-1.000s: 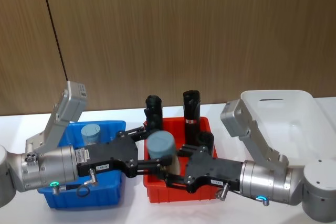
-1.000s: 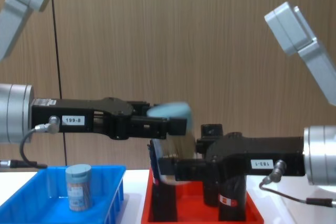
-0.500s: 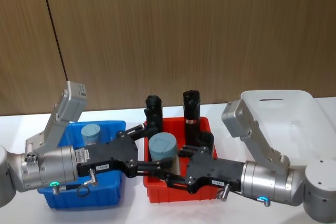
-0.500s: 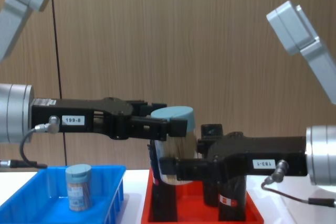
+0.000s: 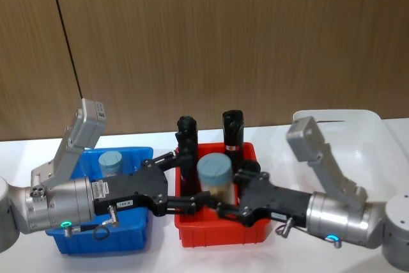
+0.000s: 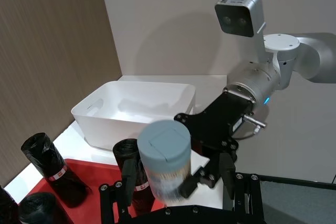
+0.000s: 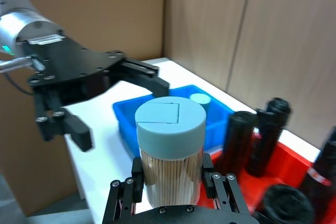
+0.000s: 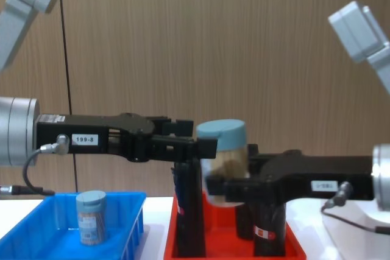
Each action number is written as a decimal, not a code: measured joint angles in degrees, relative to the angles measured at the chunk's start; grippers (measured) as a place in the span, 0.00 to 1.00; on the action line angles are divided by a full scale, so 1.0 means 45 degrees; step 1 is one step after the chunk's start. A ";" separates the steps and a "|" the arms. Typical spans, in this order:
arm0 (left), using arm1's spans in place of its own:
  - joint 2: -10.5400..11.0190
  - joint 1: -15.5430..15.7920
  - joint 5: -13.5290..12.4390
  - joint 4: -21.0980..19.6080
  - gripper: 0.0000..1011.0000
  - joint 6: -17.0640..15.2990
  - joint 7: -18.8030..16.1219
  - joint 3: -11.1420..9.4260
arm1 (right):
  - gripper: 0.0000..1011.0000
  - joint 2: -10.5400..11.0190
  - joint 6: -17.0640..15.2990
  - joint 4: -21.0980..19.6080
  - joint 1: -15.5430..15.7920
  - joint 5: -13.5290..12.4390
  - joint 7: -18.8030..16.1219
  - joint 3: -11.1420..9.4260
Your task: Pick the cotton swabs from the blue box and place them into the white box.
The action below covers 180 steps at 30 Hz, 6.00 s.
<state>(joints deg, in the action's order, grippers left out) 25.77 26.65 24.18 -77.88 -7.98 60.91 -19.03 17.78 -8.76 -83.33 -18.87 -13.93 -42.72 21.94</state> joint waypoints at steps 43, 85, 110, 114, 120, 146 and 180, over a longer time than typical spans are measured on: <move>0.0000 0.0000 0.0000 0.0000 0.99 0.0000 -0.0013 0.0000 | 0.63 0.1374 0.0346 0.2596 -0.0806 -0.1540 0.4094 -0.2024; -0.0072 -0.0250 -0.0233 -0.0285 0.99 0.0131 -0.1152 -0.0130 | 0.99 0.0964 0.0236 0.4883 -0.1414 -0.1138 0.4613 -0.1931; -0.0344 -0.1163 -0.1134 -0.1354 0.99 0.0643 -0.5360 -0.0618 | 0.99 0.0671 0.0844 0.0693 0.1317 -0.0851 0.6512 -0.1959; -0.0387 -0.1311 -0.1272 -0.1518 0.99 0.0721 -0.6005 -0.0696 | 0.99 0.0625 0.0928 0.0090 0.1716 -0.0828 0.6788 -0.1966; -0.0443 -0.1496 -0.1459 -0.1742 0.99 0.0821 -0.6885 -0.0804 | 0.99 0.0560 0.1060 -0.0822 0.2310 -0.0755 0.7197 -0.1974; -0.0729 -0.2472 -0.2402 -0.2873 0.99 0.1355 -1.1342 -0.1328 | 0.99 0.0340 0.1520 -0.3967 0.4376 -0.0556 0.8652 -0.2001; -0.0862 -0.2908 -0.2833 -0.3406 0.99 0.1610 -1.3397 -0.1561 | 0.99 0.0346 0.1514 -0.3977 0.4380 -0.0562 0.8642 -0.2000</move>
<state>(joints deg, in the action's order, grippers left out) 21.90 13.57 11.43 -93.21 -0.74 0.62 -26.05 19.34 -1.95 -101.23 0.84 -16.46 -3.83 12.94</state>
